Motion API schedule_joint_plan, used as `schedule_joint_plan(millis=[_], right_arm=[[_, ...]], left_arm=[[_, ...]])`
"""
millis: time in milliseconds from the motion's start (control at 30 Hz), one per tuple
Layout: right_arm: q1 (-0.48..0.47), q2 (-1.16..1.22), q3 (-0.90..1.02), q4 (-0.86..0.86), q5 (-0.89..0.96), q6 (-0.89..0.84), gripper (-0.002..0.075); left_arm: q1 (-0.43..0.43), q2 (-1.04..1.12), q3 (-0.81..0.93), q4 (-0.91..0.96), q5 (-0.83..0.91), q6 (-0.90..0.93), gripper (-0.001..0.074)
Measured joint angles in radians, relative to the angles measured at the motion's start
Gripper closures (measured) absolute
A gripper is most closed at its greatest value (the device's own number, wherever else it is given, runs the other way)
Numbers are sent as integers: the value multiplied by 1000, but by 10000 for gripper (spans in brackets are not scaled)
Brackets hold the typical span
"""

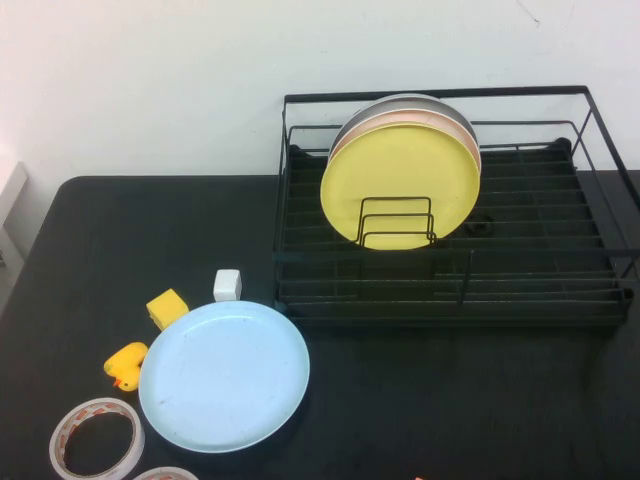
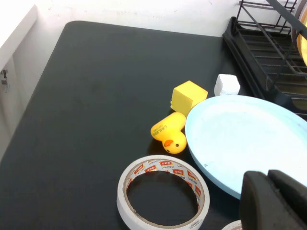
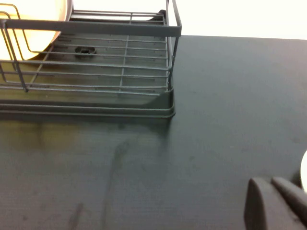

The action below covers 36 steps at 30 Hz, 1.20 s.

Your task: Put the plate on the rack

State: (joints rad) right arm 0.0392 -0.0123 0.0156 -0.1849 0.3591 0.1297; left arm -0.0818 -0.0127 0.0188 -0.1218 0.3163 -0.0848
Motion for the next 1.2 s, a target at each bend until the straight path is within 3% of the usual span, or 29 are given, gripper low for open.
schedule_joint_plan(millis=[933,1067,1200], right_arm=[[0,0,1,29,-14,0,728],[0,0,1,35,-14,0,728],[0,0,1,34,-14,2,728]], left_arm=[[0,0,0,23,-35,0,738],[0,0,1,-116,-82,0,738],[0,0,1,-454,-138,-29,738]])
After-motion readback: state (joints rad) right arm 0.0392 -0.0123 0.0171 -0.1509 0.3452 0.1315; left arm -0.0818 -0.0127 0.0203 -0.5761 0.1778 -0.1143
